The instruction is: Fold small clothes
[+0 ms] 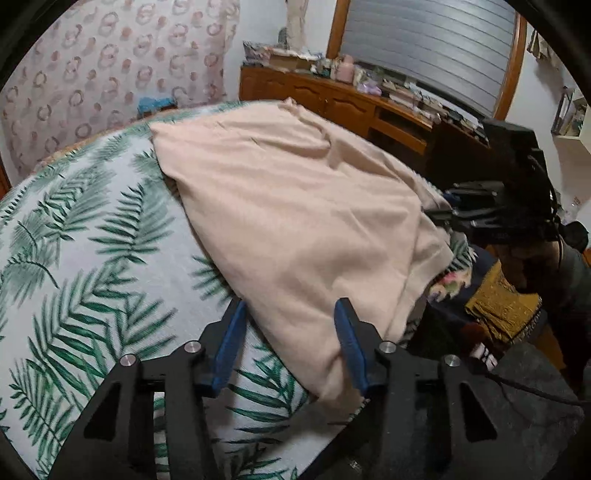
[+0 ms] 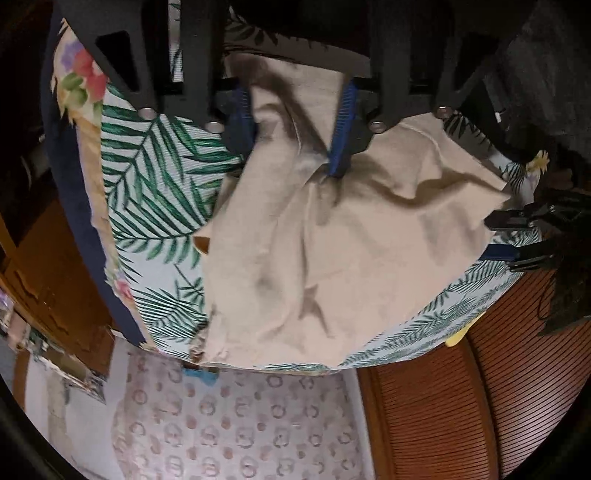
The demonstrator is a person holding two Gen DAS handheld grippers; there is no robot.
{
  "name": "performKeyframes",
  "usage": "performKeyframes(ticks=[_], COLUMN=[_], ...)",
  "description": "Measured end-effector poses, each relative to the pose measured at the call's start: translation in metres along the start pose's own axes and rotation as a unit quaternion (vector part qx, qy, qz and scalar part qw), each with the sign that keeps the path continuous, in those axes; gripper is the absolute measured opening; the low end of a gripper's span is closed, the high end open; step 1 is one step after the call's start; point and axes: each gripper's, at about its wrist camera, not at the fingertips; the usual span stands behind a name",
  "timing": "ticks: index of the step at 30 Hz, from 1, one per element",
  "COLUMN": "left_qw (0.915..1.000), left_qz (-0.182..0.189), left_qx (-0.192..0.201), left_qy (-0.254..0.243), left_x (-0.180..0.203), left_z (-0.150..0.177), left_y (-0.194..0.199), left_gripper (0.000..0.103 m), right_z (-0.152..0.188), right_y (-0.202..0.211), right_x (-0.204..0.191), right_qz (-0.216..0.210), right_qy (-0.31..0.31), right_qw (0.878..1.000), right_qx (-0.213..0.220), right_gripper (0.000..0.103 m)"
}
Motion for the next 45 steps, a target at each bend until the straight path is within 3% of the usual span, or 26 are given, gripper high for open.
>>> performKeyframes(ticks=[4, 6, 8, 10, 11, 17, 23, 33, 38, 45], left_qw=[1.0, 0.9999, 0.9998, 0.9993, 0.9995, 0.9975, 0.9935, 0.9921, 0.9934, 0.9944], left_qz=[0.004, 0.005, 0.018, 0.033, 0.032, 0.028, -0.001, -0.04, -0.053, -0.069], left_qx=[-0.004, -0.006, -0.01, -0.014, -0.005, 0.064, 0.113, 0.112, 0.091, 0.059], left_qy=[-0.004, -0.006, -0.004, -0.002, -0.002, 0.012, 0.013, 0.04, 0.045, 0.054], left_x=[0.002, 0.002, 0.0, -0.002, -0.002, -0.009, -0.039, -0.115, -0.134, -0.143], left_z=[0.0, 0.0, 0.001, 0.0, -0.001, -0.029, -0.086, -0.162, -0.178, -0.184], left_y=[0.001, 0.001, 0.002, 0.004, 0.008, 0.037, 0.037, -0.005, -0.033, -0.056], left_gripper=[0.047, 0.038, 0.018, 0.005, 0.004, 0.004, 0.004, 0.004, 0.004, 0.004], right_z=[0.0, 0.0, 0.001, 0.001, 0.0, -0.022, -0.073, -0.16, -0.188, -0.204], right_y=[0.0, -0.001, -0.001, 0.004, 0.006, 0.03, 0.031, -0.034, -0.071, -0.081], right_x=[0.001, 0.002, 0.005, 0.005, 0.005, 0.011, 0.025, 0.048, 0.059, 0.065], right_qz=[-0.019, -0.024, -0.027, -0.029, -0.03, -0.032, -0.021, 0.013, 0.011, 0.006], right_qy=[-0.001, -0.008, -0.021, -0.031, -0.037, -0.047, -0.044, -0.033, -0.038, -0.042], right_qw=[1.0, 1.0, 0.999, 0.999, 0.998, 0.993, 0.989, 0.993, 0.996, 0.998], right_qx=[0.001, 0.002, 0.009, 0.027, 0.038, 0.099, 0.142, 0.113, 0.086, 0.052], right_gripper=[0.015, 0.01, 0.008, 0.007, 0.007, 0.006, 0.006, 0.006, 0.006, 0.009])
Point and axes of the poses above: each gripper's, at about its wrist camera, not at the fingertips, and y roughly against the way its jaws point, x to its right, z to its underside
